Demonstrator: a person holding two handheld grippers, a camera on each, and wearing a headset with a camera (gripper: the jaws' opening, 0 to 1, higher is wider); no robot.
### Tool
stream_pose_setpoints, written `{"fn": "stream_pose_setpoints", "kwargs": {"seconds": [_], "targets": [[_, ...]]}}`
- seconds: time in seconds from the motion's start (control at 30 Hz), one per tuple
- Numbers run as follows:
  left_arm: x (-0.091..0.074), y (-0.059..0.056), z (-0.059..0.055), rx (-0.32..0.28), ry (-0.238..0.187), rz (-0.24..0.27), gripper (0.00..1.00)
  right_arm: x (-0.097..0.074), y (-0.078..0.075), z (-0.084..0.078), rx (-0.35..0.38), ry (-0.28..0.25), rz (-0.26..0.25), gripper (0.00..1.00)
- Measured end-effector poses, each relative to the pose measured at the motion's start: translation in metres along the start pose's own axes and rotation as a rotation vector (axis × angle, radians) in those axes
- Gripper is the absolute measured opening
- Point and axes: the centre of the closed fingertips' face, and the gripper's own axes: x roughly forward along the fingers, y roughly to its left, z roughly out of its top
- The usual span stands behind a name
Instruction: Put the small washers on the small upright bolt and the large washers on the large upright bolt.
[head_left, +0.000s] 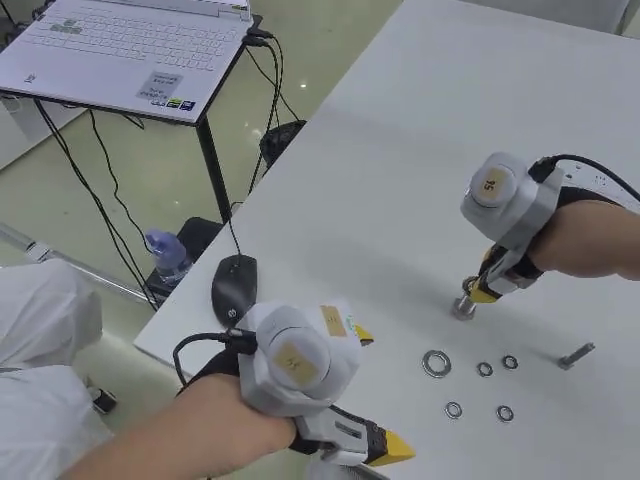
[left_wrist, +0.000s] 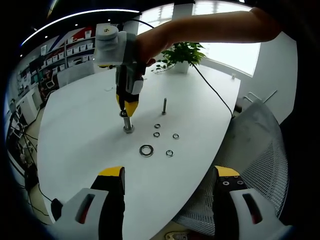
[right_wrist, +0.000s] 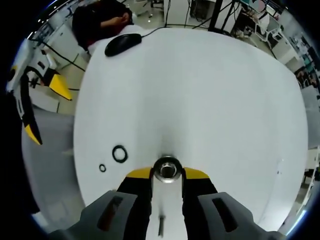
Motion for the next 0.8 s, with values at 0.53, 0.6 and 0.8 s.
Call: {"fn": "stream_pose_setpoints", "kwargs": {"seconds": [0.53, 0.6, 0.8], "targets": [[0.004, -0.003, -0.003, 0.01, 0.016, -0.017, 0.7, 0.03, -0.004, -0.008, 0.023, 0.019, 0.008, 0.22], [0.003, -0.003, -0.001, 0.015, 0.011, -0.019, 0.7, 0.033, -0.004, -0.008, 0.023, 0.017, 0.005, 0.22], [0.001, -0.002, -0.003, 0.021, 0.021, -0.017, 0.7, 0.041, -0.001, -0.007, 0.016, 0.022, -0.003, 0.22]]}}
